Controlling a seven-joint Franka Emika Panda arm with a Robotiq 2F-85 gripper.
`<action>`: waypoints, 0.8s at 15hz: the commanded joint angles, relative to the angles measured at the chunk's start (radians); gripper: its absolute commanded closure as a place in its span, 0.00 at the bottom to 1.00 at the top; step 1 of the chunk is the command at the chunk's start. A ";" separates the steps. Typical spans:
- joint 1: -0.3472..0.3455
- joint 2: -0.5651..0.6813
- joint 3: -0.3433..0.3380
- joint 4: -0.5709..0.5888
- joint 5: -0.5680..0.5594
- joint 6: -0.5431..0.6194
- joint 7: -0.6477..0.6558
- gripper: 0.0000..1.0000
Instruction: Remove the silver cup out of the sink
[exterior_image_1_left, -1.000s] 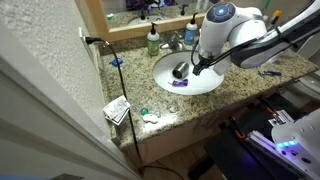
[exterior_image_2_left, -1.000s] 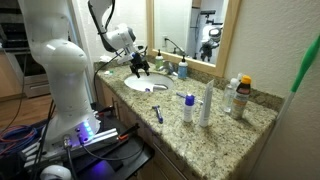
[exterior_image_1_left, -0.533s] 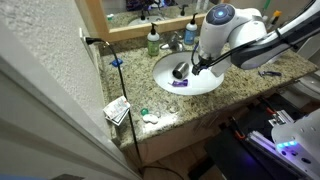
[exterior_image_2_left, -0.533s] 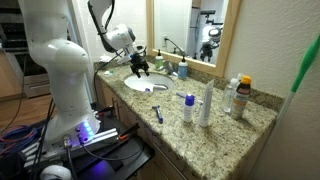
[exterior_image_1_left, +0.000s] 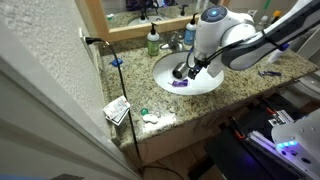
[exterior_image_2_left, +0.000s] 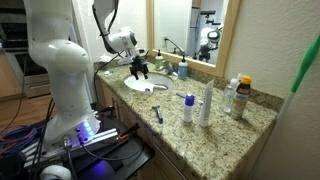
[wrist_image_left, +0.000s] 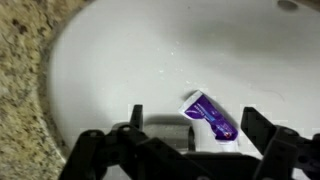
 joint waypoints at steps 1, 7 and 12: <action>0.025 0.215 -0.049 0.201 0.043 0.039 -0.139 0.00; 0.105 0.290 -0.140 0.300 0.143 0.034 -0.202 0.00; 0.263 0.392 -0.331 0.360 -0.110 0.111 0.097 0.00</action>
